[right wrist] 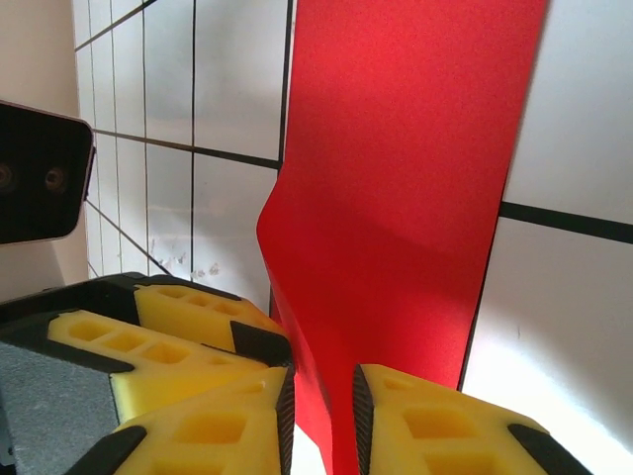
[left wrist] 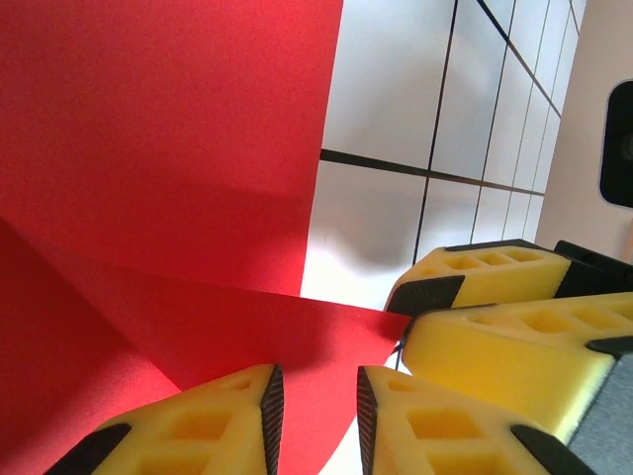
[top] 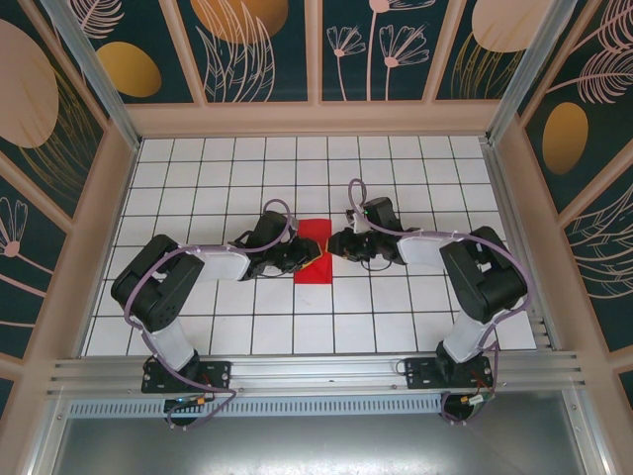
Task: Fold a paper plane with a square sheet of paper (pick it up from the middle)
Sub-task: Fold the triangle a second time at the center of the table.
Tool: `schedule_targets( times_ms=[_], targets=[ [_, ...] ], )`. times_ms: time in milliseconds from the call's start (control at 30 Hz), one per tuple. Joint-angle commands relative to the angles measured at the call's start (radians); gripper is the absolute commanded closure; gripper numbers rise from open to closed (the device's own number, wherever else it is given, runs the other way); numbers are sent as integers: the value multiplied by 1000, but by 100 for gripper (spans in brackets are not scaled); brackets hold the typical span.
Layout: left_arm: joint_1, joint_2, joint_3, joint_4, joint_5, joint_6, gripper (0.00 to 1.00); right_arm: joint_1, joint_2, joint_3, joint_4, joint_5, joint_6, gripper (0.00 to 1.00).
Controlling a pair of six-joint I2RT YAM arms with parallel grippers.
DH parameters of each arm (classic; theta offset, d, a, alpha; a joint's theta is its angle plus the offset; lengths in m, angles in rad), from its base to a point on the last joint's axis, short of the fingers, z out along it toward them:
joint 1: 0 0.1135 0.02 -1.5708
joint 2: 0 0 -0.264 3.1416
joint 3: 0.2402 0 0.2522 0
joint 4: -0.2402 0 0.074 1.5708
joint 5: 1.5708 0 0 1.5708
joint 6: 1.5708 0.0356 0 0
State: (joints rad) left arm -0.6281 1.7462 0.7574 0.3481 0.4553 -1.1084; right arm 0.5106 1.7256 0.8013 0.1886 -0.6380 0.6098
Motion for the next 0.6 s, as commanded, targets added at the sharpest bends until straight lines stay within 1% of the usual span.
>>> schedule_targets(
  times_ms=[0, 133, 367, 567],
  targets=[
    [8, -2, -10, 10, -16, 11, 71, 5, 28, 36, 32, -21, -4, 78],
    [8, -5, -12, 11, -15, 13, 72, 5, 35, 40, 26, -16, -10, 81],
    [8, -21, -9, 9, -14, 24, 72, 4, 38, 59, -11, 34, -55, 93],
    [8, -15, -6, 32, 2, 38, 74, -5, 58, 76, -39, 82, -112, 97]
  ],
)
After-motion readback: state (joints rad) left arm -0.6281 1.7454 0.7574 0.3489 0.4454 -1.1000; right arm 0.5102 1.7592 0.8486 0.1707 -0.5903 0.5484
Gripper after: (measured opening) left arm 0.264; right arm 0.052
